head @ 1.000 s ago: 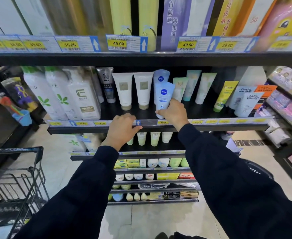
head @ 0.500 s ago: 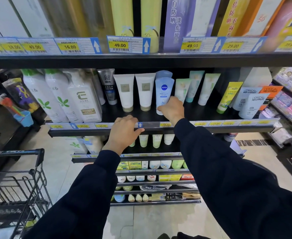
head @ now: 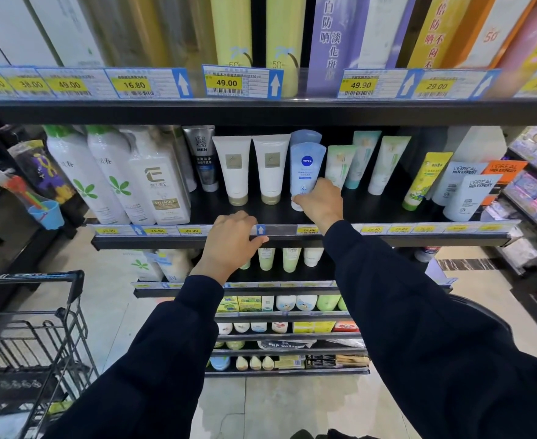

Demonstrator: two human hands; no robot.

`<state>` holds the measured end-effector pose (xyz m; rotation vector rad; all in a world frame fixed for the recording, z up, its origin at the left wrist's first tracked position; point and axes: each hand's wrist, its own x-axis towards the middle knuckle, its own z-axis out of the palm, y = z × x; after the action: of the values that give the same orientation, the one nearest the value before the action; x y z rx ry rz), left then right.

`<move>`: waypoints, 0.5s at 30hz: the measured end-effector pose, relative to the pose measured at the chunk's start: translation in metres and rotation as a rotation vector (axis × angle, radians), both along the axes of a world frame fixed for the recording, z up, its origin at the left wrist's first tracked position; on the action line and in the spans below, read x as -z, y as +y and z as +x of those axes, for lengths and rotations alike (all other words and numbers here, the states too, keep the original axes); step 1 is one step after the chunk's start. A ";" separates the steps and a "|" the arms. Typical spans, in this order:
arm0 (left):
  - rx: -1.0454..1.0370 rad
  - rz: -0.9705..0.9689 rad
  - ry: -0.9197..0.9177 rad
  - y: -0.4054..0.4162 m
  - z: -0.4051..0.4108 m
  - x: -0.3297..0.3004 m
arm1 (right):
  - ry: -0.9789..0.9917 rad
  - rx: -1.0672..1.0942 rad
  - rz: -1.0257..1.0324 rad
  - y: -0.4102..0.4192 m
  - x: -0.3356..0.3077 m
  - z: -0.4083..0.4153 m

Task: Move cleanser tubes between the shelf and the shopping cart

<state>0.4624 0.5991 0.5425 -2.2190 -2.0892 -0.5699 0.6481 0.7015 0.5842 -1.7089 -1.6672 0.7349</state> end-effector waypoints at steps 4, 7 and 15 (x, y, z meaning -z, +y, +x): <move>-0.001 -0.007 0.004 -0.001 0.001 -0.002 | -0.010 -0.002 -0.005 -0.001 -0.001 0.000; -0.007 -0.014 0.000 -0.003 0.002 -0.003 | -0.021 -0.005 -0.026 -0.002 0.000 0.002; -0.022 -0.042 -0.019 -0.005 0.003 -0.004 | -0.301 -0.081 0.037 -0.041 -0.011 0.026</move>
<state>0.4658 0.5942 0.5467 -2.2179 -2.1519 -0.5536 0.6737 0.6606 0.5949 -1.8035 -1.9487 0.4971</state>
